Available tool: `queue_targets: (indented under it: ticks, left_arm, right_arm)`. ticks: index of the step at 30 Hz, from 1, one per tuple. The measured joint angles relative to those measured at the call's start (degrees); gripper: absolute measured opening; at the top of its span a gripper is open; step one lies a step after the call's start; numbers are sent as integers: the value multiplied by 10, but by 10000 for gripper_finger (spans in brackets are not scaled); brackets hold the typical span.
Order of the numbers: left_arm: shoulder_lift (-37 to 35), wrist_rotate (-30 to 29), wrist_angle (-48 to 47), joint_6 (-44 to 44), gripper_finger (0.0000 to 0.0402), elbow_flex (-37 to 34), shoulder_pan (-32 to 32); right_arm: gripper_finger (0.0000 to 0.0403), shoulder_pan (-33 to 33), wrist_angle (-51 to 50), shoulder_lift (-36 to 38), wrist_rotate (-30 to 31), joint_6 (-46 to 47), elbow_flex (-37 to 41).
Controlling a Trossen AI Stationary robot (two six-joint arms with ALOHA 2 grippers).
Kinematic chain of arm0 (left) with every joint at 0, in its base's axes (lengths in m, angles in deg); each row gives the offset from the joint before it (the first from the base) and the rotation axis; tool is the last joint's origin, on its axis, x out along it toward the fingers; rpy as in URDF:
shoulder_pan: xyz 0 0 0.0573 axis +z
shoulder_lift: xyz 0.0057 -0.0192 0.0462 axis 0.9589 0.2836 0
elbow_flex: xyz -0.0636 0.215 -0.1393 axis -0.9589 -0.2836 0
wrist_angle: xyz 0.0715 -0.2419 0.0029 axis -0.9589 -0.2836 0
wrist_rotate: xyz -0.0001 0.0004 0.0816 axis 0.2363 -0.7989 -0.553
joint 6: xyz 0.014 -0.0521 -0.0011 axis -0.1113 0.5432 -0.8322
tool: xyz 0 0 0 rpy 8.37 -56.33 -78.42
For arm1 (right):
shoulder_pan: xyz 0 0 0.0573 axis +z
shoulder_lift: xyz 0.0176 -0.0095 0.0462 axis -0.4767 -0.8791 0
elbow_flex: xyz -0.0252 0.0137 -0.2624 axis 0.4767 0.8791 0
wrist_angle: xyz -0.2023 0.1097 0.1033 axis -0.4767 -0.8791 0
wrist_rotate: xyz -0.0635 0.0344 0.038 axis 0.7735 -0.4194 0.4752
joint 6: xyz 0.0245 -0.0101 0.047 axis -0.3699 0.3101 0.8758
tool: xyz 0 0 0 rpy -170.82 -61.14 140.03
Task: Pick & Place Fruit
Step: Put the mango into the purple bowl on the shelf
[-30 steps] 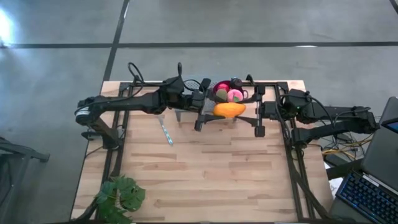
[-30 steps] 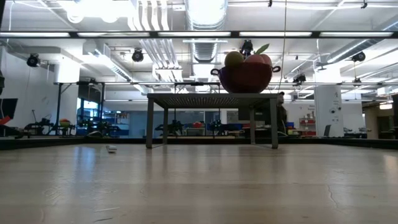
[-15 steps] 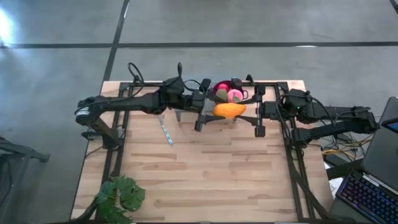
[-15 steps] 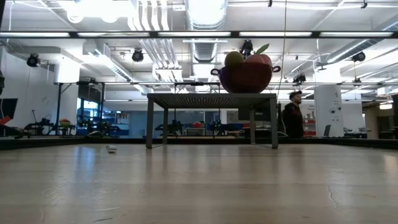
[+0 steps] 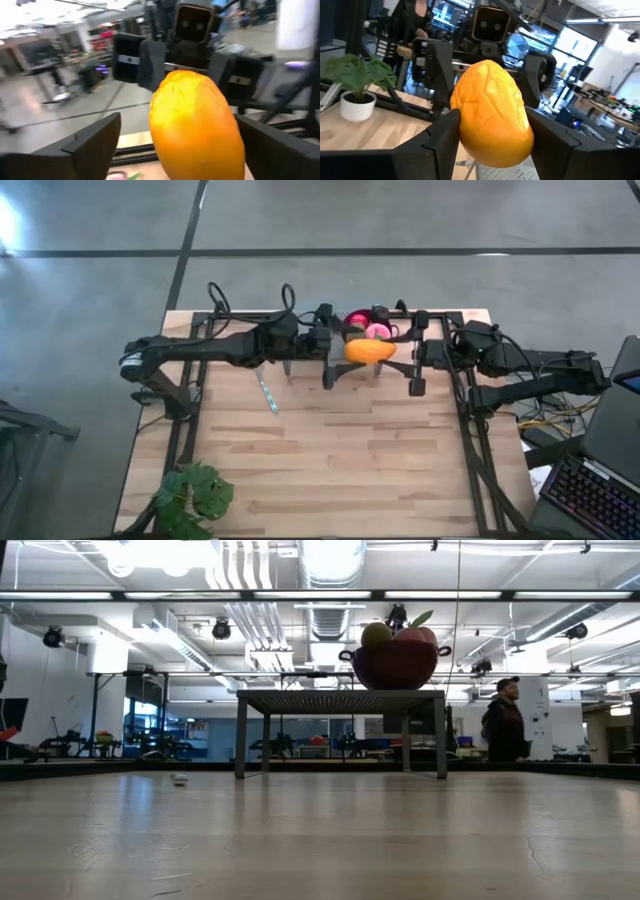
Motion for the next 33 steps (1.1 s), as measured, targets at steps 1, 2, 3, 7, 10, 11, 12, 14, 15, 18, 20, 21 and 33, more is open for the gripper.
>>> queue_targets:
  ticks: [1,2,3,7,10,11,12,14,15,18,20,21,33]
  left_arm:
    - [-1,-14,-1,-7,381,2,-2]
    - [-2,-24,-3,-14,387,4,-4]
    - [-5,-31,-6,-20,392,5,-4]
    - [-29,-59,-41,-22,395,7,-4]
    - [-56,-122,-77,-22,396,7,-5]
    - [-65,-144,-92,-22,397,6,-5]
    - [-73,-164,-109,-22,397,6,-5]
    - [-88,-210,-143,-19,397,5,-5]
    - [-95,-233,-159,-13,397,5,-5]
    - [-114,-291,-208,6,397,5,-5]
    - [-121,-317,-230,16,397,3,-5]
    - [-122,-326,-234,18,397,0,-4]
    - [-120,-335,-234,20,397,-63,-4]
  right_arm:
    - [197,0,1,0,8,0,0]
    - [199,0,1,0,18,0,0]
    - [199,0,2,0,30,0,0]
    - [196,2,-9,0,98,-1,0]
    - [191,1,-17,0,134,-3,0]
    - [191,1,-17,-1,142,-3,0]
    - [191,1,-17,-1,150,-3,0]
    - [194,-1,-17,-1,175,-5,0]
    - [196,-3,-17,-1,190,-3,0]
    - [197,-17,-17,-5,230,18,0]
    - [194,-33,-40,-12,234,39,-10]
    - [192,-42,-59,-19,234,52,-21]
    - [196,-109,-332,-167,234,148,-246]
